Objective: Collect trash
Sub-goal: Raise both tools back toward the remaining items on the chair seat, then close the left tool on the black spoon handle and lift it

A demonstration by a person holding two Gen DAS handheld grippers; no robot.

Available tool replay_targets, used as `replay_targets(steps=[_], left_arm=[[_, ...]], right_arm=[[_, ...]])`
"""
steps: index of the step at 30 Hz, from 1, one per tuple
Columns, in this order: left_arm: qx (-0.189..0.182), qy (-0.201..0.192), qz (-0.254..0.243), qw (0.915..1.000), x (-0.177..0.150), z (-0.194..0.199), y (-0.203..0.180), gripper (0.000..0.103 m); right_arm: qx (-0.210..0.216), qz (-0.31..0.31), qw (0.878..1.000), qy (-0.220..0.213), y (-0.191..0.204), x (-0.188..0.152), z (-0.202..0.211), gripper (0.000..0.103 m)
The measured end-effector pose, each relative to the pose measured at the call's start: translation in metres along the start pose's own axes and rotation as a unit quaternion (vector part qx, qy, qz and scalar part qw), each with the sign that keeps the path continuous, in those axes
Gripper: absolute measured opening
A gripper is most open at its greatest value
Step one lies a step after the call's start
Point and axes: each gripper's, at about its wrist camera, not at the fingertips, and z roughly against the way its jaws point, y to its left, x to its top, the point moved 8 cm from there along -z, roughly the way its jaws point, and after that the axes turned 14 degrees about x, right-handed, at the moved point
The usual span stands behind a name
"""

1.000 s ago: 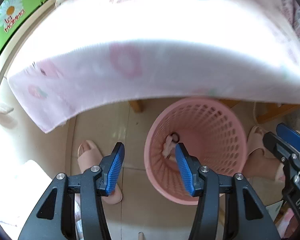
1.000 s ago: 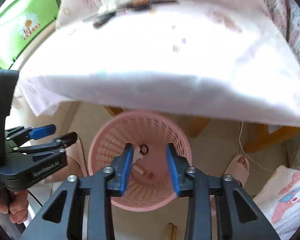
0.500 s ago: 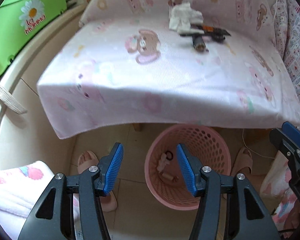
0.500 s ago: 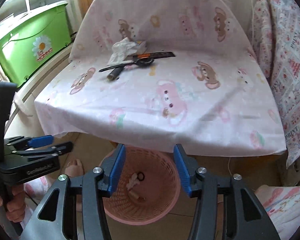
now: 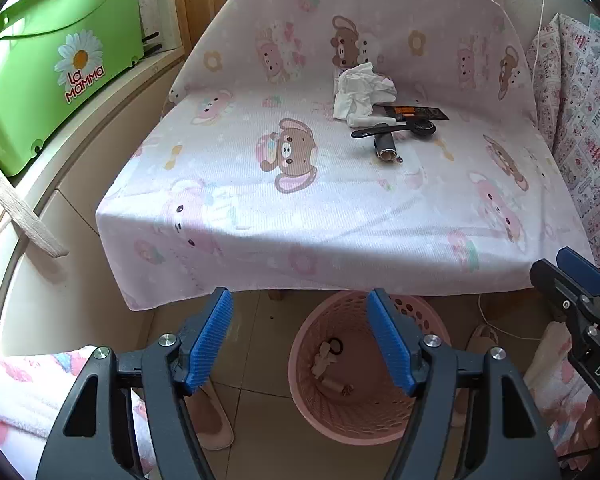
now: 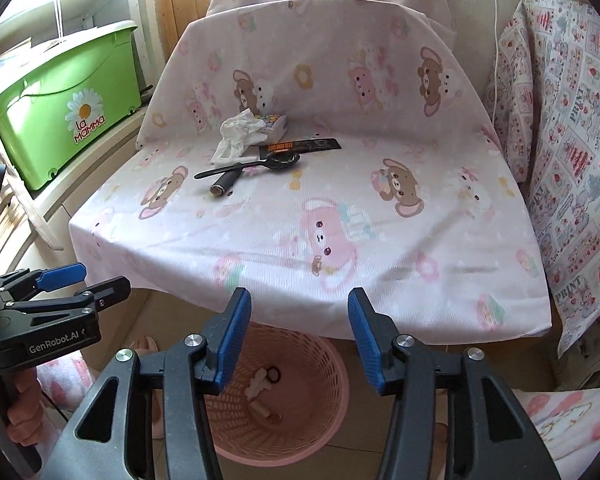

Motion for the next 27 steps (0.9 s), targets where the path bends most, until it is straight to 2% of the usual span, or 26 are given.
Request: replay_targets(steps=[3,8,11,14,17,19,23,27], left_arm=[[-0.005,0.006,-0.003,1.0000,0.014,-0.001,0.000,0.068],[-0.022,-0.013,-0.025,0.9993,0.062,0.009,-0.004,0.068],[-0.014,-0.034,-0.058,0.9976,0.089,0.008,-0.014,0.064],[-0.020,-0.049,-0.077,0.9956,0.105,0.003,-0.025,0.063],[-0.031,-0.060,-0.088,0.9938,0.110,-0.007,-0.034,0.060],[-0.039,-0.053,-0.080,0.9946,0.110,-0.018,-0.037,0.059],[-0.086,-0.006,-0.010,0.9963,0.110,-0.039,-0.037,0.051],[-0.077,-0.024,-0.020,0.9965,0.116,-0.045,-0.044,0.049]], right_arm=[[0.004,0.006,1.000,0.000,-0.003,0.011,-0.001,0.053],[0.008,-0.002,1.000,-0.006,-0.018,0.044,-0.002,0.053],[0.019,0.004,1.000,-0.002,-0.031,0.066,-0.008,0.063],[-0.008,0.022,1.000,0.009,-0.050,0.083,-0.020,0.063],[-0.011,0.006,1.000,0.013,-0.067,0.090,-0.029,0.063],[-0.009,-0.014,1.000,0.005,-0.077,0.090,-0.032,0.063],[-0.009,-0.041,0.999,0.010,-0.085,0.085,-0.042,0.063],[-0.014,-0.011,1.000,0.023,-0.076,0.081,-0.052,0.063]])
